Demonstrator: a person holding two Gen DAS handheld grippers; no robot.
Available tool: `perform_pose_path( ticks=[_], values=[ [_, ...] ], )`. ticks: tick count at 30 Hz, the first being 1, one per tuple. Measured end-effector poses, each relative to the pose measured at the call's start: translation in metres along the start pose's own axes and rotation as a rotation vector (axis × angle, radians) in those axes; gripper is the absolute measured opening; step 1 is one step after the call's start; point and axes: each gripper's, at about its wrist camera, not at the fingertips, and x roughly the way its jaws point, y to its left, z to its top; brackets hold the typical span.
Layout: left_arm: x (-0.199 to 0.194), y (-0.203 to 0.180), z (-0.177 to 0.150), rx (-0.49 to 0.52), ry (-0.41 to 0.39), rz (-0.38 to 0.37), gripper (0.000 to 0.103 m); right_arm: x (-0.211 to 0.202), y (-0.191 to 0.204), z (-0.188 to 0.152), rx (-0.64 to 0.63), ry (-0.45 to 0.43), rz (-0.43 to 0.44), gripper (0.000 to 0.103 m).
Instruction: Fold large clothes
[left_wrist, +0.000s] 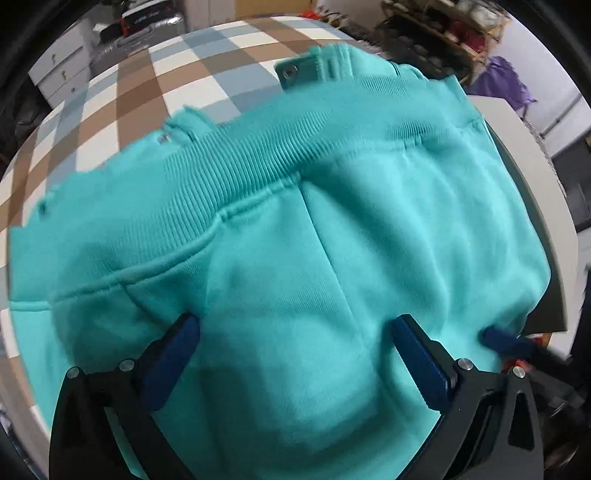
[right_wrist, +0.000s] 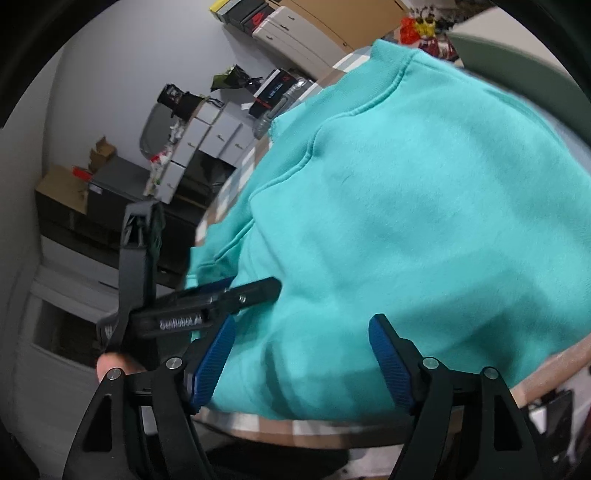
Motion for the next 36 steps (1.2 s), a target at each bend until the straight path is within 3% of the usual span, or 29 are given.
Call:
perform_pose_path(
  ticks=[1, 4, 6, 10, 12, 16, 18, 19, 21, 24, 29, 33, 36],
  values=[
    [-0.011, 0.000, 0.005, -0.017, -0.016, -0.003, 0.101, -0.002, 0.000, 0.000, 0.005, -0.003, 0.008, 0.076],
    [-0.061, -0.016, 0.024, 0.020, -0.174, -0.020, 0.101, -0.009, -0.001, 0.002, 0.006, -0.029, 0.032, 0.076],
    [-0.067, -0.026, 0.034, 0.057, -0.206, -0.056, 0.101, -0.014, -0.003, 0.002, 0.010, -0.047, 0.030, 0.076],
    [-0.011, -0.025, 0.054, 0.033, -0.021, -0.136, 0.100, -0.014, -0.014, 0.004, 0.063, -0.042, 0.038, 0.076],
    [0.026, -0.012, 0.055, -0.013, 0.036, -0.152, 0.092, -0.013, -0.017, 0.005, 0.079, -0.040, 0.036, 0.076],
    [0.029, -0.004, 0.050, -0.008, 0.006, -0.174, 0.091, -0.011, -0.014, 0.004, 0.066, -0.033, 0.038, 0.076],
    [0.016, -0.004, 0.050, -0.026, 0.014, -0.138, 0.071, -0.010, -0.012, 0.005, 0.058, -0.031, 0.038, 0.076],
    [0.008, -0.003, 0.052, -0.047, 0.019, -0.149, 0.066, -0.010, -0.011, 0.004, 0.056, -0.029, 0.042, 0.076],
    [-0.015, -0.002, 0.052, -0.067, -0.015, -0.234, 0.065, -0.010, -0.011, 0.003, 0.055, -0.030, 0.047, 0.076],
    [-0.039, -0.022, 0.045, -0.001, -0.079, -0.256, 0.065, -0.009, -0.009, 0.004, 0.048, -0.031, 0.047, 0.076],
    [0.021, -0.008, 0.040, -0.048, 0.036, -0.149, 0.064, -0.008, -0.014, 0.004, 0.064, -0.028, 0.033, 0.076],
    [0.023, -0.005, 0.033, -0.049, -0.004, -0.144, 0.063, -0.010, -0.018, 0.005, 0.072, -0.038, 0.018, 0.076],
    [-0.001, -0.017, 0.036, -0.014, -0.031, -0.003, 0.058, -0.009, -0.020, 0.004, 0.081, -0.034, 0.016, 0.076]
  ],
)
